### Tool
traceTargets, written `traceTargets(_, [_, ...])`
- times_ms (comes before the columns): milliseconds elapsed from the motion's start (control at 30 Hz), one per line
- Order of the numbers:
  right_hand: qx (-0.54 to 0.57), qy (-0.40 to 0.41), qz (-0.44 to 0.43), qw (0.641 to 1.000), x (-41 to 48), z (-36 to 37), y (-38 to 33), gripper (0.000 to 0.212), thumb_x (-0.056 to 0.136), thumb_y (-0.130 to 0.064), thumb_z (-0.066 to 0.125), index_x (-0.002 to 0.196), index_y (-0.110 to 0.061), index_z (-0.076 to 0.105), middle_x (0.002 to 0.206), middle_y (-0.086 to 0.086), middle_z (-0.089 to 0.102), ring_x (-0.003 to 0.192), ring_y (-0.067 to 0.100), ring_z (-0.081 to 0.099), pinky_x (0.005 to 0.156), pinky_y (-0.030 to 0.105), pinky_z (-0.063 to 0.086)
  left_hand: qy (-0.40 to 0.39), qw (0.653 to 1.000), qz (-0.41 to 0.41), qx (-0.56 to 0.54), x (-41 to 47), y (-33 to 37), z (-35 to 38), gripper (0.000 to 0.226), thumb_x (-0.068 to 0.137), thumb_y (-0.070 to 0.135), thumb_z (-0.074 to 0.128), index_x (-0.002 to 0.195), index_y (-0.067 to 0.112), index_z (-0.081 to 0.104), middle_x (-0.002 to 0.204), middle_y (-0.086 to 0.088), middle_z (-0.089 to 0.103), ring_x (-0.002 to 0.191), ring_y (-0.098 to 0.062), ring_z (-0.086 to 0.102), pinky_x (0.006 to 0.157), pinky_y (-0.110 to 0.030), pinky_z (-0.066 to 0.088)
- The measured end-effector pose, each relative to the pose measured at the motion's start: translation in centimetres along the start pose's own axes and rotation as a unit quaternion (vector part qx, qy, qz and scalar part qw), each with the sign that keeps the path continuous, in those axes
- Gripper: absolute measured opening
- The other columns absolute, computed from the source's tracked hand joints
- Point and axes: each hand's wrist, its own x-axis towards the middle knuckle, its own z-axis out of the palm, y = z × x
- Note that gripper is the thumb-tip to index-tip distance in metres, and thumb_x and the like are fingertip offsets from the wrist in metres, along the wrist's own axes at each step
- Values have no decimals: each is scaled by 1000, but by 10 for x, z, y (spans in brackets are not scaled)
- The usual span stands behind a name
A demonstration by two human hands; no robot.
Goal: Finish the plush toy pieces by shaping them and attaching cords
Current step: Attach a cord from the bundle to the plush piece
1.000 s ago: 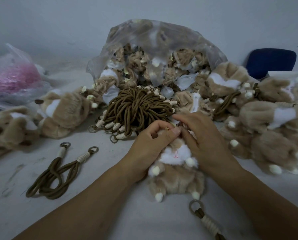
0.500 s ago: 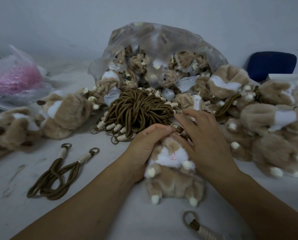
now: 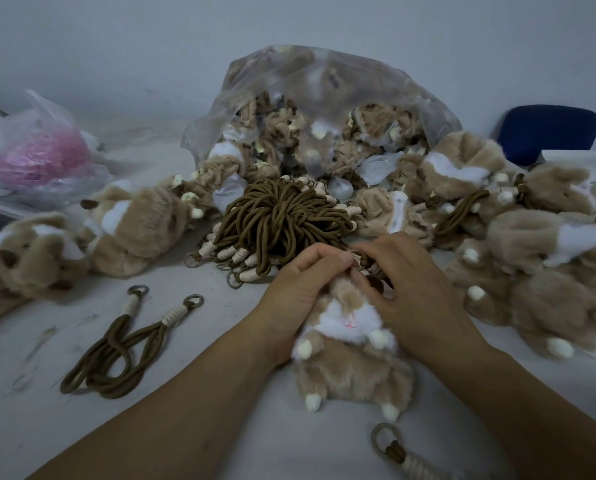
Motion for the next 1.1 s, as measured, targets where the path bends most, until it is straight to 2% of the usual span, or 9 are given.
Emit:
traceTargets(167, [11, -13, 30, 999, -1, -1, 0, 25, 90, -30, 57, 110, -16, 62, 103, -2, 52, 94, 14, 51, 70, 29, 43, 8, 998, 41, 49, 0, -1, 2, 21, 92, 14, 64, 72, 20, 69, 73, -1, 69, 65, -11, 66, 60, -21, 53])
traceTargets(433, [35, -5, 39, 999, -1, 2, 4, 20, 89, -19, 63, 108, -13, 63, 97, -8, 45, 88, 5, 43, 70, 18, 31, 20, 987, 80, 137, -1, -2, 3, 20, 93, 19, 65, 76, 27, 71, 76, 4, 70, 70, -6, 66, 62, -17, 51])
traceTargets(567, [47, 23, 55, 997, 2, 3, 9, 18, 88, -18, 63, 105, -12, 64, 95, -9, 46, 84, -4, 39, 71, 7, 30, 20, 978, 42, 205, -2, 2, 2, 11, 90, 39, 63, 90, 30, 70, 86, 11, 72, 78, -1, 67, 62, -13, 50])
traceTargets(633, [51, 28, 67, 996, 3, 2, 12, 18, 88, -20, 62, 105, -15, 64, 93, -11, 44, 83, -6, 38, 74, 2, 31, 22, 969, -2, 246, -2, 6, 2, 26, 78, 51, 61, 96, 34, 69, 88, 15, 73, 80, 3, 68, 61, -11, 49])
traceTargets(733, [58, 38, 81, 994, 3, 0, 15, 18, 88, -21, 60, 105, -15, 64, 92, -10, 46, 83, -4, 40, 74, 0, 30, -17, 936, -25, 350, -6, 11, -3, 30, 77, 61, 60, 83, 35, 72, 77, 13, 74, 69, 2, 68, 61, -14, 48])
traceTargets(833, [69, 45, 91, 992, 2, -1, 16, 18, 88, -21, 60, 104, -16, 64, 90, -11, 46, 83, -5, 41, 74, -2, 30, -40, 925, -28, 376, -11, 11, -12, 26, 91, 44, 63, 69, 34, 72, 60, 14, 66, 52, 3, 58, 52, -12, 43])
traceTargets(900, [70, 47, 91, 992, 2, -2, 15, 18, 88, -20, 61, 105, -15, 64, 90, -11, 45, 83, -5, 41, 74, -2, 29, -15, 922, -1, 386, -9, 7, -15, 21, 92, 34, 63, 75, 32, 73, 65, 9, 68, 61, -2, 60, 58, -20, 47])
traceTargets(1000, [61, 55, 85, 993, 3, -3, 14, 20, 87, -16, 62, 107, -12, 65, 93, -8, 46, 85, -5, 39, 72, 4, 30, 44, 924, 83, 371, -4, -1, -13, 17, 92, 28, 59, 97, 27, 75, 88, -3, 75, 80, -11, 66, 73, -32, 53])
traceTargets(1100, [58, 44, 88, 993, 4, -3, 13, 22, 87, -17, 62, 108, -12, 64, 95, -7, 46, 87, -2, 39, 72, 15, 30, 121, 865, 199, 445, 0, 1, -12, 23, 97, 17, 58, 92, 36, 70, 83, 10, 71, 78, 2, 63, 68, -15, 48])
